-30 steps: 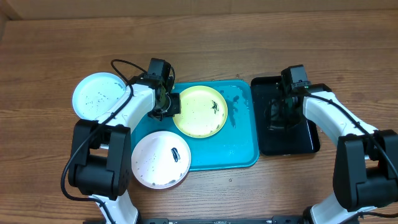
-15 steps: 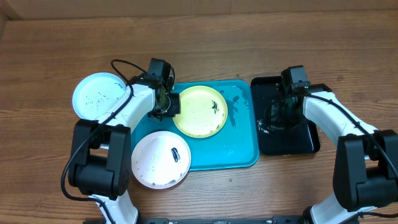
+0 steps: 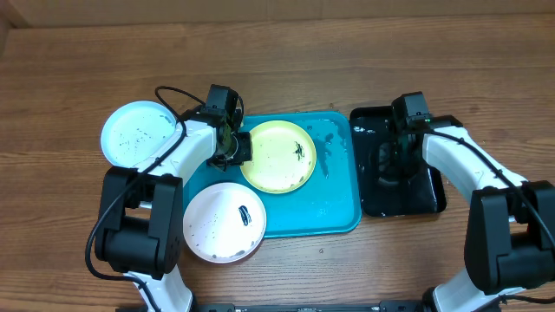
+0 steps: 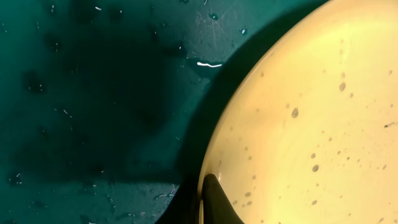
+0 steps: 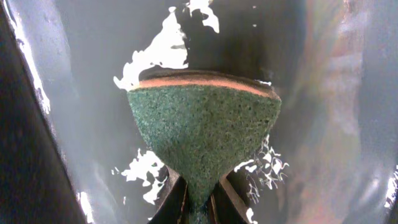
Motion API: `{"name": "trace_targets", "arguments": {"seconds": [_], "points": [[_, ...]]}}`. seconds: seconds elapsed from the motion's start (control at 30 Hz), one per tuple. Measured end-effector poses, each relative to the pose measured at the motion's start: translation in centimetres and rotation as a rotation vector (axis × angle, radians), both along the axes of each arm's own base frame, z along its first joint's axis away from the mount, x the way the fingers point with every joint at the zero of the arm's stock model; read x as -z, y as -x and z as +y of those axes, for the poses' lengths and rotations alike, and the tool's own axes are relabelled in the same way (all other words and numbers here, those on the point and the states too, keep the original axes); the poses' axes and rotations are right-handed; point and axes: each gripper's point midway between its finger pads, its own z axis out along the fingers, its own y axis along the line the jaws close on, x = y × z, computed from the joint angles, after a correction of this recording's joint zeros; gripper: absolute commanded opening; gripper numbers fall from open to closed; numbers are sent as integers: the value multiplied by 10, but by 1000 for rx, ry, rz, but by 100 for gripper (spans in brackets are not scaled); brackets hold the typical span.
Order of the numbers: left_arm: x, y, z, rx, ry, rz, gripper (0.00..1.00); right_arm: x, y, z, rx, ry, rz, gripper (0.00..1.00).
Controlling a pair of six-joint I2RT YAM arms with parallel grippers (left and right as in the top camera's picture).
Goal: Clean dirty plates on tray and stack at the side
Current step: 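Lower the right gripper into the basin and grasp the green sponge, then lift the sponge with the right gripper and move it over the yellow plate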
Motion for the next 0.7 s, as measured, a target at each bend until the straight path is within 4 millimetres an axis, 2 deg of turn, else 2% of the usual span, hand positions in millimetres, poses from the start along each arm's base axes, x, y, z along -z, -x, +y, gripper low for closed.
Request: {"name": "trace_targets", "arguments": {"seconds": [0.13,0.23,0.47,0.53,0.7], "points": [[0,-2,0,0,2,-9,4,-21,-8,1,-6,1,0,5],[-1,-3,-1,0,3,-11,4,-35,-16,2,-6,-1,-16,12],[-1,-3,-1,0,3,-13,4,-36,-13,1,-11,2,-3,12],[-1,-3,-1,0,4,-12,4,-36,-13,2,-14,3,-1,4],[-1,-3,-1,1,7,-12,4,-36,-12,1,-2,2,5,4]]}}
